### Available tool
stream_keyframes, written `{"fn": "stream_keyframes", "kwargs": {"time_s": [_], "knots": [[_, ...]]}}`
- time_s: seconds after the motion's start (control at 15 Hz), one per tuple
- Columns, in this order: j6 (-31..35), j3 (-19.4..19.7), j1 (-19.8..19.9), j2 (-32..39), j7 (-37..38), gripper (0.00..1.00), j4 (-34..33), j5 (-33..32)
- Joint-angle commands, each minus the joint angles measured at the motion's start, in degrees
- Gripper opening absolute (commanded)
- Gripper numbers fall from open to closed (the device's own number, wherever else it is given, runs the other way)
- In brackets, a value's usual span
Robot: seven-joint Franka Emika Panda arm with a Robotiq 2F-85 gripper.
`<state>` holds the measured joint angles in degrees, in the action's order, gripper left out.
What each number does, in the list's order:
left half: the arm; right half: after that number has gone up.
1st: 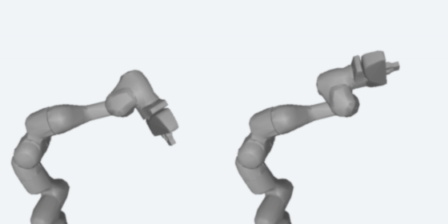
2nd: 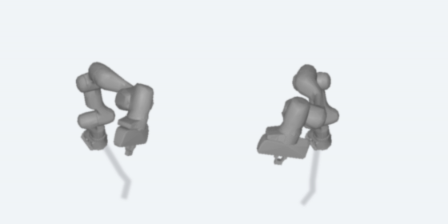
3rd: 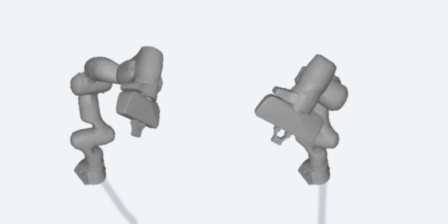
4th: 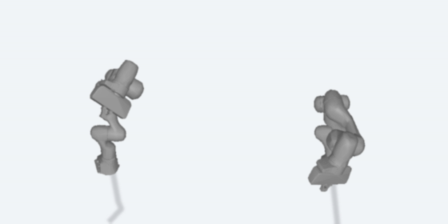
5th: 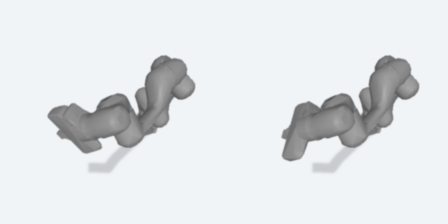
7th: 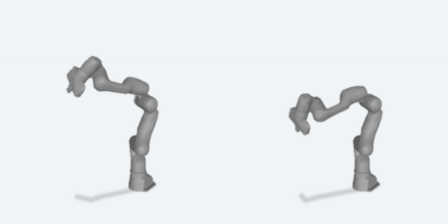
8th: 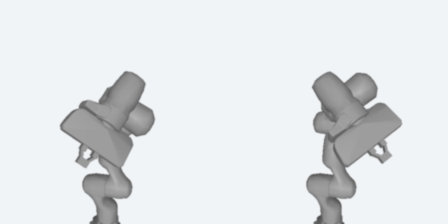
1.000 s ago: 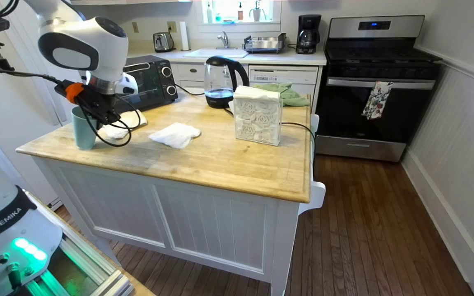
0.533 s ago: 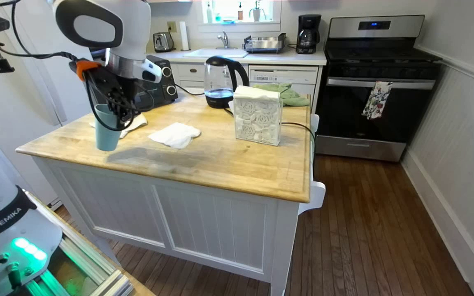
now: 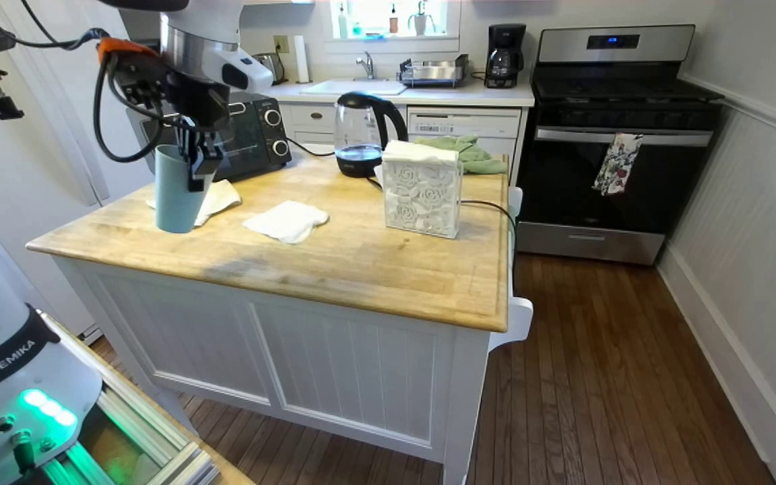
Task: Place the cup next to the kettle cord
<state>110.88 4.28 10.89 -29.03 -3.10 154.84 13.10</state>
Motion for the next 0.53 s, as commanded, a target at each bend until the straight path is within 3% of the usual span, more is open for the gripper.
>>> {"fn": "stream_keyframes", "kwargs": {"time_s": [0.0,0.2,0.47], "knots": [[-0.01,1.34,-1.36,-0.06,0.79,0.05,-0.05,-0.67],[-0.01,1.32,-1.35,-0.06,0.94,0.01,-0.05,-0.69],[9.34,0.34,-0.58,5.42,7.46,0.01,-6.29,-0.37]]}}
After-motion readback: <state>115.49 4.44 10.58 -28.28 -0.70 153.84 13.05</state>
